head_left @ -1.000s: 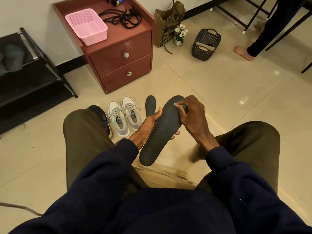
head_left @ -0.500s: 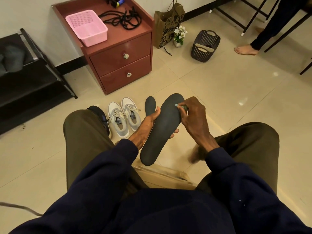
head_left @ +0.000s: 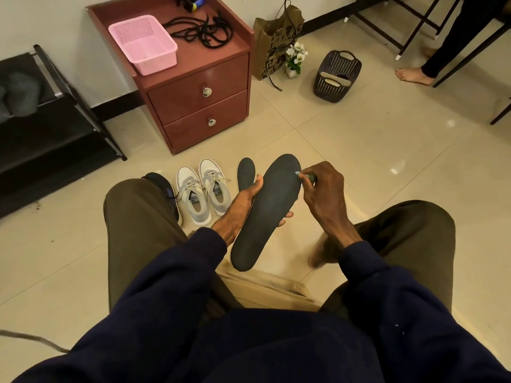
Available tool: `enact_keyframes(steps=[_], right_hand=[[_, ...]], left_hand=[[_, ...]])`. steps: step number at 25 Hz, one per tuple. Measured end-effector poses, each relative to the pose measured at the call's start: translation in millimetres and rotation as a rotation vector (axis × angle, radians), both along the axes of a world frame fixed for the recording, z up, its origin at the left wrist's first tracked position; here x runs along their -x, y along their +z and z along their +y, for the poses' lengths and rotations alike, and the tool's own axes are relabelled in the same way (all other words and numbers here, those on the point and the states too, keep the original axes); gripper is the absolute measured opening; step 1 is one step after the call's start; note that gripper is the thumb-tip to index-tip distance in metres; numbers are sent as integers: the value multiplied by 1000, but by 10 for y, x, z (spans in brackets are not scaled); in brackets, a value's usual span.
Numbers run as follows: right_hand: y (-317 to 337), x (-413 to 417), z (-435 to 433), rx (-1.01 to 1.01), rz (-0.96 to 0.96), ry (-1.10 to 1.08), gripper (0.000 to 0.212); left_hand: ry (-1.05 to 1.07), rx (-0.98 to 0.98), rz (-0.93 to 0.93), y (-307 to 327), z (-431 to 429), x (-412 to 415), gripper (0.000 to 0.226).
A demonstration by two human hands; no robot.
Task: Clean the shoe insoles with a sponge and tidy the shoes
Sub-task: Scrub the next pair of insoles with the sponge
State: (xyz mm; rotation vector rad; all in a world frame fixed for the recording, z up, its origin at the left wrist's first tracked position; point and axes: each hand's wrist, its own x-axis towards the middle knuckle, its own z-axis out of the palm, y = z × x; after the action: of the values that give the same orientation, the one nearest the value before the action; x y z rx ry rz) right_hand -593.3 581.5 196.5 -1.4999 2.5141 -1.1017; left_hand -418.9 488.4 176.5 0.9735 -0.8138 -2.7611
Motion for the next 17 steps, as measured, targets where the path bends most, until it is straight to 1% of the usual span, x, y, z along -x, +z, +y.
enact_keyframes(steps=[1,2,4,6,7,8,11,12,13,14,15,17], right_hand=[[-17,-9,21,1,-18,-5,10],[-16,-76,29,9,-34,42,11],[16,-332,33,-8,-36,238,10],[16,-489,21,-44,45,392,9],[22,-469,-11,-31,80,394,8],[16,-391,-45,-5,86,340,7],[4,-53,-33,33,8,51,6],[-4,-12,-6,34,-13,-3,6],[-7,-42,11,42,-28,-4,6],[3,-128,9,47,-37,45,6],[21,-241,4,43,-36,132,7],[30,-364,-22,11,24,288,9]], left_hand=[[5,3,-10,-12,-1,-1,78],[26,4,-21,-19,-3,5,77],[103,0,-28,-69,-31,13,72],[156,18,-22,-122,-62,19,65],[157,36,-34,-104,-65,13,63],[138,22,-43,-71,-53,17,65],[21,33,-42,-8,1,20,74],[10,41,-36,-19,9,14,75],[3,36,-24,-34,6,16,76],[-1,19,-16,-40,0,21,77],[5,4,-13,-23,-4,19,78],[34,-22,1,-14,0,29,75]])
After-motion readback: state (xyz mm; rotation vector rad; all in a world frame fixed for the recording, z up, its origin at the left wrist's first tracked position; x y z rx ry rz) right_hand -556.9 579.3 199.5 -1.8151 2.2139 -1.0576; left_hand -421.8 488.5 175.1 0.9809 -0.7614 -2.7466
